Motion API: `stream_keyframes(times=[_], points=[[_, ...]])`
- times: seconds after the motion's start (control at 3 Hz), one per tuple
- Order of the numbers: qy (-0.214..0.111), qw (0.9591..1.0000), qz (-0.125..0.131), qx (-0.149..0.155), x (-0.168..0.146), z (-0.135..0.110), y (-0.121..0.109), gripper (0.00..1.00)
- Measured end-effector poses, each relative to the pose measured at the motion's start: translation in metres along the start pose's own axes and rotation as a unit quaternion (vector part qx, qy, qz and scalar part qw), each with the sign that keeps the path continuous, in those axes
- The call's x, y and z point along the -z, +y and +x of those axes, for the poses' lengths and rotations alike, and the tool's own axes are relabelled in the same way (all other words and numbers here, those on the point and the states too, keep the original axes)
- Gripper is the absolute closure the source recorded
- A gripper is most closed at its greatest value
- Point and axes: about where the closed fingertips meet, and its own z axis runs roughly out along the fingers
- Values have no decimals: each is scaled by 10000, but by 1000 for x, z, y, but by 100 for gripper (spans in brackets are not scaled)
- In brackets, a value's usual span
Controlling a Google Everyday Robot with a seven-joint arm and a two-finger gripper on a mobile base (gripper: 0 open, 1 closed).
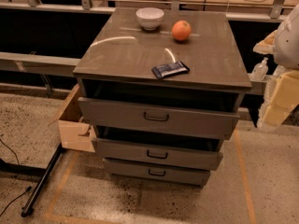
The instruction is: Open top drawer
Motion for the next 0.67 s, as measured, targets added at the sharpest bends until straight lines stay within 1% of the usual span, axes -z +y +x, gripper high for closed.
stream_keyframes(times=[0.33,0.67], points=[[0,10000,1,0,0,0,0,0],[-244,9996,96,36,-16,-2,-7,0]])
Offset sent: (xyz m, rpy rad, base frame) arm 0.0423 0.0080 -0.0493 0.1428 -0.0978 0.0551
